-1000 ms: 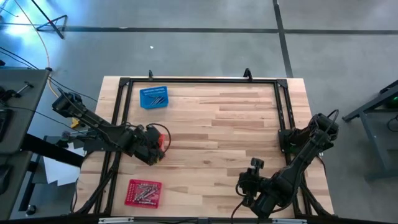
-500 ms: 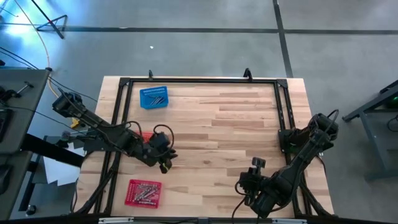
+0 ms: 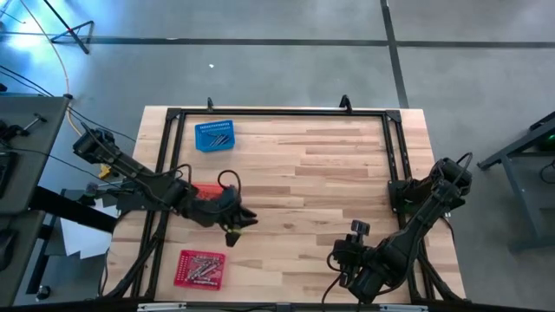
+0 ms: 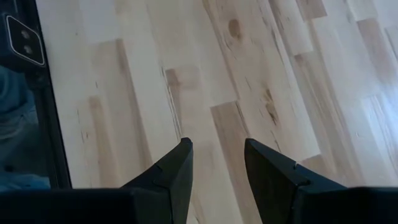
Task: Sort crayons
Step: Return to Home Position
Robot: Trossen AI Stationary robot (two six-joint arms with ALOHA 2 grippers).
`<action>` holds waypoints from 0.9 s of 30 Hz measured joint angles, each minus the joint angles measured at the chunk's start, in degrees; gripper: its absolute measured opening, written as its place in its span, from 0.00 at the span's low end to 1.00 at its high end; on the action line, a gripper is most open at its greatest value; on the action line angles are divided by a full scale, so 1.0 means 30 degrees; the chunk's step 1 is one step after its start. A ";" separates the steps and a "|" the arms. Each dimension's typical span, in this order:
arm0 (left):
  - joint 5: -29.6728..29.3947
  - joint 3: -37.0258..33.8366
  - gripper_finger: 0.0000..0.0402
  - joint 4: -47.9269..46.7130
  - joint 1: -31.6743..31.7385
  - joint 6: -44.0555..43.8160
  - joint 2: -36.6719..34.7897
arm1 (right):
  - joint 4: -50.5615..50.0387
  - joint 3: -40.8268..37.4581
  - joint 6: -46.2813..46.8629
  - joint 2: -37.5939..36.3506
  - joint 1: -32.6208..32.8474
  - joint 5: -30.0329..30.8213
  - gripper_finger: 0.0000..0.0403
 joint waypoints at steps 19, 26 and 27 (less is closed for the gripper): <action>0.1463 0.0000 0.22 0.5591 -0.0180 0.2046 0.0000 | 0.0440 0.0000 0.0000 0.0007 0.0000 -0.0075 0.35; -0.0224 -0.0007 0.22 0.4925 -0.0626 0.2368 0.0017 | 0.0455 0.0000 0.0000 0.0007 0.0000 -0.0067 0.35; -0.0506 -0.0007 0.22 0.4836 -0.0668 0.2546 0.0086 | 0.0455 0.0000 0.0000 0.0007 0.0000 -0.0067 0.35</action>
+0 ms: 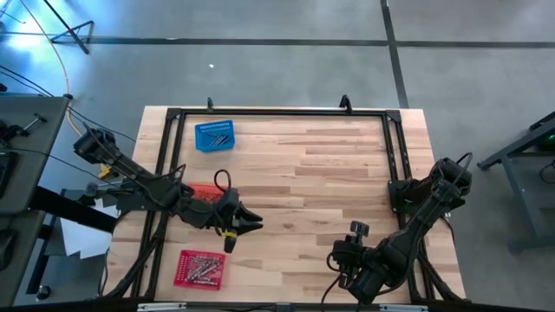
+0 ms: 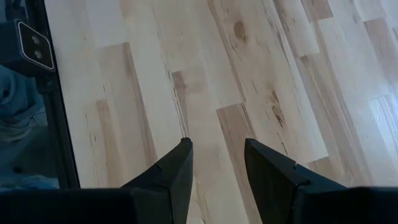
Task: Sort crayons
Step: Return to Home Position
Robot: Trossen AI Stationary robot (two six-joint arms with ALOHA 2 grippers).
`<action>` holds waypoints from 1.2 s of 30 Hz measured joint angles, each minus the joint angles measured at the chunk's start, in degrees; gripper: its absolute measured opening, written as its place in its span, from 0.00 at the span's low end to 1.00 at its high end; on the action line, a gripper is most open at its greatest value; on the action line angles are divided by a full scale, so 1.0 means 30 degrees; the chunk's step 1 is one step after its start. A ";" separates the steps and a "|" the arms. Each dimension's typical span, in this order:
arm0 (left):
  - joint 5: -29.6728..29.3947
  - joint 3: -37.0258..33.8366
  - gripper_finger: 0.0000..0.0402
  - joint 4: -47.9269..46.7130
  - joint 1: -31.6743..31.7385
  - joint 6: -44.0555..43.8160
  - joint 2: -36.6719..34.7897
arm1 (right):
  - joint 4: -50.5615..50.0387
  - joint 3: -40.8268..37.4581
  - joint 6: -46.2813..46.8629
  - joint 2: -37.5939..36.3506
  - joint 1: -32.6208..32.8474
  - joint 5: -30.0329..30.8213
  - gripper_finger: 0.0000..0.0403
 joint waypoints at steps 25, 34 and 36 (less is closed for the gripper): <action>-0.3949 -0.0015 0.22 -0.0065 -0.2092 -0.0102 0.0761 | 0.0413 0.0000 0.0005 0.0000 0.0000 0.0009 0.35; -0.4872 0.0007 0.22 0.1906 -0.2363 0.2771 0.1037 | 0.0532 0.0000 0.0007 0.0000 -0.0005 0.0015 0.35; -0.5645 0.0007 0.22 0.1921 -0.2369 0.2830 0.1036 | 0.0587 -0.0002 0.0007 0.0000 0.0000 0.0015 0.35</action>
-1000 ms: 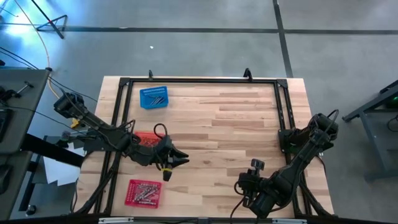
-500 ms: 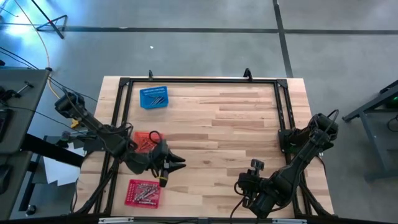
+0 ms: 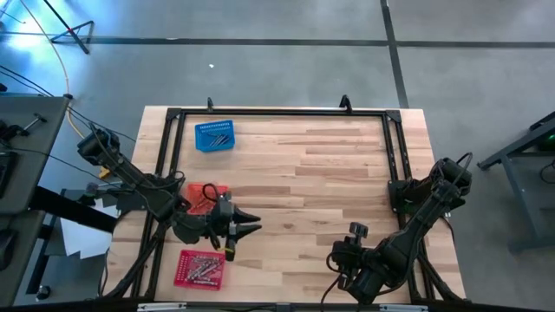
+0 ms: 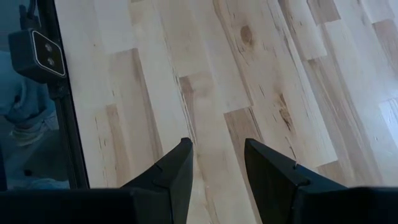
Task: Sort crayons
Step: Return to Home Position
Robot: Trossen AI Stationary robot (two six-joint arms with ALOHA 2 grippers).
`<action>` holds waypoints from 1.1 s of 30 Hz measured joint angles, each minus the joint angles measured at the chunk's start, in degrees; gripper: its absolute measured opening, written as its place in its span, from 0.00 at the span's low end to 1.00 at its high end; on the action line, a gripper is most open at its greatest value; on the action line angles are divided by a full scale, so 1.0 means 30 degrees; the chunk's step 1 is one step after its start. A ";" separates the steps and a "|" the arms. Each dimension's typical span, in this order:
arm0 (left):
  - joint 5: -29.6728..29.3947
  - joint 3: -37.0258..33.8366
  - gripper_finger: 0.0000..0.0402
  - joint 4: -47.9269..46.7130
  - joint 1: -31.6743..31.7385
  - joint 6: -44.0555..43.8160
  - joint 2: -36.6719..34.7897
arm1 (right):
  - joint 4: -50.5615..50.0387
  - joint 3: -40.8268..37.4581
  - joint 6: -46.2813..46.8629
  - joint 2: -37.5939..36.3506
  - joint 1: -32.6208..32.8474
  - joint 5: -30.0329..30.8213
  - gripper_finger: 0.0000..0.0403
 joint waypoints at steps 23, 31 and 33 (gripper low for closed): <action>0.2082 -0.0022 0.22 -0.0076 0.0437 -0.1813 0.0131 | 0.0432 -0.0006 0.0000 0.0000 0.0000 0.0004 0.35; 0.5253 -0.0022 0.22 -0.0006 0.0507 -0.0247 0.0124 | 0.0433 -0.0006 -0.0019 0.0000 -0.0007 0.0009 0.35; 0.7117 -0.0022 0.22 0.0171 0.0252 0.0609 0.0124 | 0.0412 -0.0006 -0.1718 0.0000 -0.0021 0.0343 0.35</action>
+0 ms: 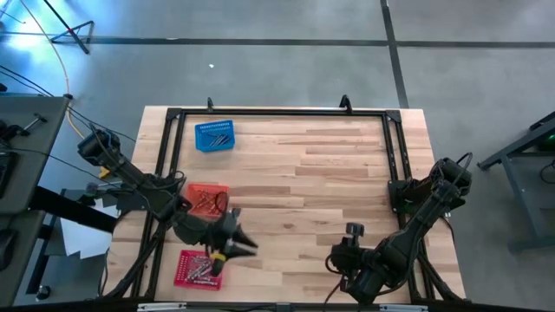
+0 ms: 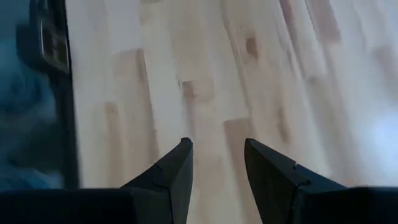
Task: Sort crayons
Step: Return to Home Position
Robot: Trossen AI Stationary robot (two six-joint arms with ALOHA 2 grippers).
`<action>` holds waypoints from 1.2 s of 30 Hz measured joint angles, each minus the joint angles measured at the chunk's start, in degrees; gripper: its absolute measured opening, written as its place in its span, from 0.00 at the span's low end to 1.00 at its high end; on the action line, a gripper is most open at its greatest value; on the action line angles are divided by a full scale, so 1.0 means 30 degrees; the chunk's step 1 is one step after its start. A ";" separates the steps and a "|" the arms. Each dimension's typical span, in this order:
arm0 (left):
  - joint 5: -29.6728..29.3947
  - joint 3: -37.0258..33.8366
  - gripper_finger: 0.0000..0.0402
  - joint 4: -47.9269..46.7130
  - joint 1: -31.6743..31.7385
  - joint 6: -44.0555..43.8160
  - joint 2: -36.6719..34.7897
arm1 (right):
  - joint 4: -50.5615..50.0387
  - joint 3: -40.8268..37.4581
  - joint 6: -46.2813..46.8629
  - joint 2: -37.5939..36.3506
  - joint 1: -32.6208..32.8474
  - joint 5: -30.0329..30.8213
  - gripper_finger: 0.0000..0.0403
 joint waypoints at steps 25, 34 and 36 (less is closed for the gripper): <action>1.3101 -0.5828 0.22 0.6973 -0.2690 0.6341 -0.3852 | 1.4130 -1.1363 -1.1227 -0.9057 0.2532 0.6936 0.35; 1.3638 -1.1357 0.22 1.1095 -0.2490 0.8038 -0.8711 | 2.2687 -1.9244 -1.7099 -1.8793 0.0538 -0.0752 0.35; 1.3651 -1.1723 0.22 1.1245 -0.2301 0.7855 -0.9139 | 2.3791 -2.0640 -1.7442 -2.0423 0.0329 -0.1196 0.35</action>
